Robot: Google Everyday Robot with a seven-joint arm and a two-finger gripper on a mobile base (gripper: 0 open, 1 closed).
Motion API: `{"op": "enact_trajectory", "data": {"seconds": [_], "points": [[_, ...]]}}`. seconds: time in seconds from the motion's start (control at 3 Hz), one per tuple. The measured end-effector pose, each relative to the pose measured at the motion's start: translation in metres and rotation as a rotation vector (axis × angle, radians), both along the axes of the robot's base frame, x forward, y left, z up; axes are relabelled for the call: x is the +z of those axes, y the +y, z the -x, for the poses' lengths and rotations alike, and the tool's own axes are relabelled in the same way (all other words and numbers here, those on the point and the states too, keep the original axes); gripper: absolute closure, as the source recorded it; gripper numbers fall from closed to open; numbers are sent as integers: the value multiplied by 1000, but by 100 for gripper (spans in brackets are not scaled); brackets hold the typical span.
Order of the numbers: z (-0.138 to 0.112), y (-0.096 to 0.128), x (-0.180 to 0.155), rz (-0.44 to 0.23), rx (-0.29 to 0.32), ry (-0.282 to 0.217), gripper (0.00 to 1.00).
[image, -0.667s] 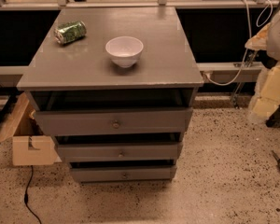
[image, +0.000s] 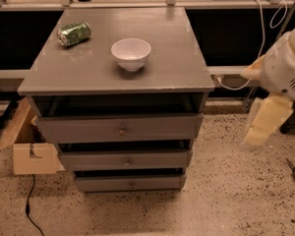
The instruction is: Open bottom drawer
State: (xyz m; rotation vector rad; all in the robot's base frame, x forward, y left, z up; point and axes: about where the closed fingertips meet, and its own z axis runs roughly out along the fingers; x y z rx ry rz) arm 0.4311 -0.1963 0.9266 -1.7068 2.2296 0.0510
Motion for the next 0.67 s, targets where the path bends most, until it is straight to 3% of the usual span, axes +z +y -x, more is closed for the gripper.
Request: {"op": "enact_trajectory", "data": {"seconds": [0.33, 0.67], "points": [[5, 25, -58, -112, -9, 37, 0], [6, 65, -115, -242, -10, 72, 0]]}}
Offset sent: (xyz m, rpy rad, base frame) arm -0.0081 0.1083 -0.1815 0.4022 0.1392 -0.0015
